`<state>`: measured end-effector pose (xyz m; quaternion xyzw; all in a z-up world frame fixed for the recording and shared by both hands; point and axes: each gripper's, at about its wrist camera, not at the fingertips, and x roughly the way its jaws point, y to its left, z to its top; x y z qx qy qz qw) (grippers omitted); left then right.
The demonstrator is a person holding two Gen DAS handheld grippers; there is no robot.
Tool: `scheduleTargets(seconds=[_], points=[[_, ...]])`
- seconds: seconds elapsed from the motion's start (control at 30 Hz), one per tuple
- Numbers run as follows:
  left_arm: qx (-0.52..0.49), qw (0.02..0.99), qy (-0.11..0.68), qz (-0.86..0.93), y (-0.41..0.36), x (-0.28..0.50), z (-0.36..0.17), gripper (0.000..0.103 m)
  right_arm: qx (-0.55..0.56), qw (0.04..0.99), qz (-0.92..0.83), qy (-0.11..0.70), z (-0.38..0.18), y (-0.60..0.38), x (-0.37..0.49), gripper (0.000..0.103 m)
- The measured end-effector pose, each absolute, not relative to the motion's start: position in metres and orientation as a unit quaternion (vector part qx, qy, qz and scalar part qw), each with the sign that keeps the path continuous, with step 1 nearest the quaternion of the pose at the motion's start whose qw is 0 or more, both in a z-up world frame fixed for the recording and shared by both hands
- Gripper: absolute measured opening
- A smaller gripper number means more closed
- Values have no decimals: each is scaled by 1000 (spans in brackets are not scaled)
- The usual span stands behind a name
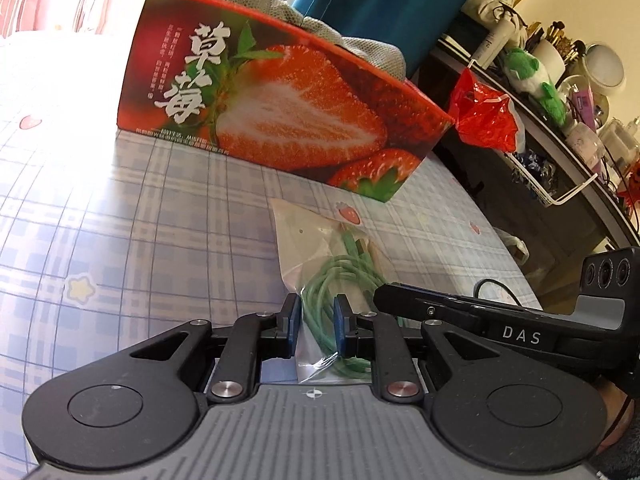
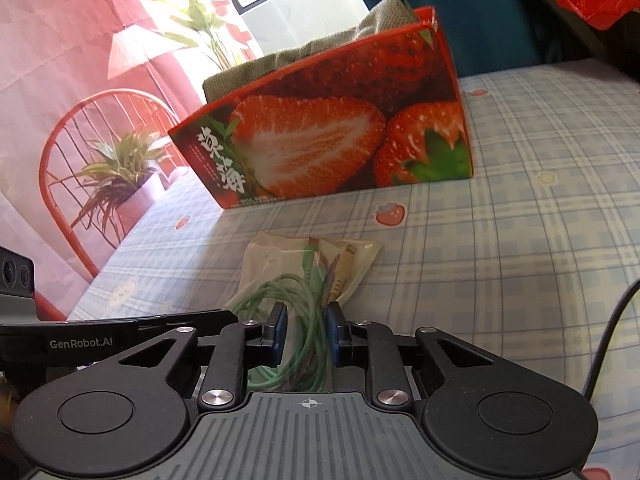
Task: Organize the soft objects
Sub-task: 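Close the left tool on the cable bag while the right tool grasps it too, then carry the cable bag with both tools into the red box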
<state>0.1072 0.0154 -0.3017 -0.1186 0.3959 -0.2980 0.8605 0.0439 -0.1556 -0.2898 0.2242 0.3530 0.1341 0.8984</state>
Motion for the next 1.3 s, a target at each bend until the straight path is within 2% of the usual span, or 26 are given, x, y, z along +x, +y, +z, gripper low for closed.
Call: scheduleTargets(seconds=[0.37, 0.63, 0.8, 1.03, 1.3], points=[[-116, 881, 326, -323, 16, 127, -244, 19, 189, 931, 154, 272, -234, -167, 64, 18], [-94, 903, 265, -326, -2, 172, -179, 19, 164, 950, 157, 213, -180, -184, 120, 18], [-80, 909, 259, -315, -15, 210, -160, 19, 152, 956, 150, 200, -165, -193, 166, 18], [-53, 915, 267, -297, -35, 258, -157, 19, 133, 961, 127, 208, -166, -197, 219, 18], [-25, 903, 321, -285, -40, 286, -186, 21, 101, 951, 110, 269, -193, -183, 253, 18]])
